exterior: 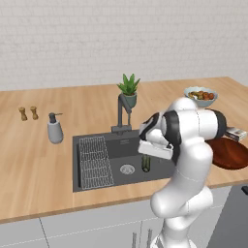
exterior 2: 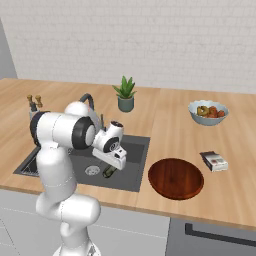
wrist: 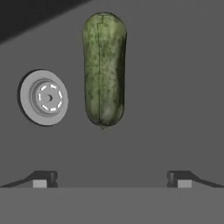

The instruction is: Pick the cucumber from the sink and place it in the bowl. Then pick the bowl and place it in the microwave. Then close the microwave door and press the start button.

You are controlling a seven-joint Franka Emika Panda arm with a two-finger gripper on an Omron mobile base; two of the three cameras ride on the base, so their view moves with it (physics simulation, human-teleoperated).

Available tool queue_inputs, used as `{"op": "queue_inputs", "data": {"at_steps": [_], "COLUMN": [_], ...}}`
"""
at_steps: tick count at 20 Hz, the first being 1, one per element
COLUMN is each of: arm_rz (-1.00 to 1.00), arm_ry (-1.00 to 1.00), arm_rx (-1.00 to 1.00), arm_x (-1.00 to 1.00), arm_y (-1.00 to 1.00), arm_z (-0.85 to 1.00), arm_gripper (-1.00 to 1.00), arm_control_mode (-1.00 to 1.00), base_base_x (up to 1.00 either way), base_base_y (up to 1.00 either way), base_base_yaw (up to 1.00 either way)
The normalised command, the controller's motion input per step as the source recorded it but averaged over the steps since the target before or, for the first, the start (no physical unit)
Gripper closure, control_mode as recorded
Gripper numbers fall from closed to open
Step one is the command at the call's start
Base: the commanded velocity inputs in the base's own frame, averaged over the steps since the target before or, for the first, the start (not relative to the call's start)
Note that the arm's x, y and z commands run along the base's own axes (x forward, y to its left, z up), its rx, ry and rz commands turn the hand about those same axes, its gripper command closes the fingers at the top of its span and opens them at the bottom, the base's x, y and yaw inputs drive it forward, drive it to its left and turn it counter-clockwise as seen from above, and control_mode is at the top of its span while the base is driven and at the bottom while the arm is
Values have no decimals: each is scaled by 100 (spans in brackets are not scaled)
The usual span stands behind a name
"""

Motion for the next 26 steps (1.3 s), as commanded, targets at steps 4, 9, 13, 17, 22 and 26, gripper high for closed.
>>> {"op": "queue_inputs", "data": {"at_steps": [4,9,13,17,22,26], "arm_rz": [1,1,1,0,0,0], "arm_ry": [3,1,0,1,4,4], "arm_rx": [0,0,0,0,-1,-2], "arm_x": [40,34,40,32,12,11], "arm_y": [1,0,1,8,33,41], "arm_z": [-39,-38,-38,-38,-41,-35], "arm_gripper": [-100,-100,-100,-100,-100,100], "arm_control_mode": [-100,-100,-100,-100,-100,-100], "base_base_x": [0,0,0,0,0,0], "base_base_y": [0,0,0,0,0,0], "base_base_yaw": [0,0,0,0,0,0]}}
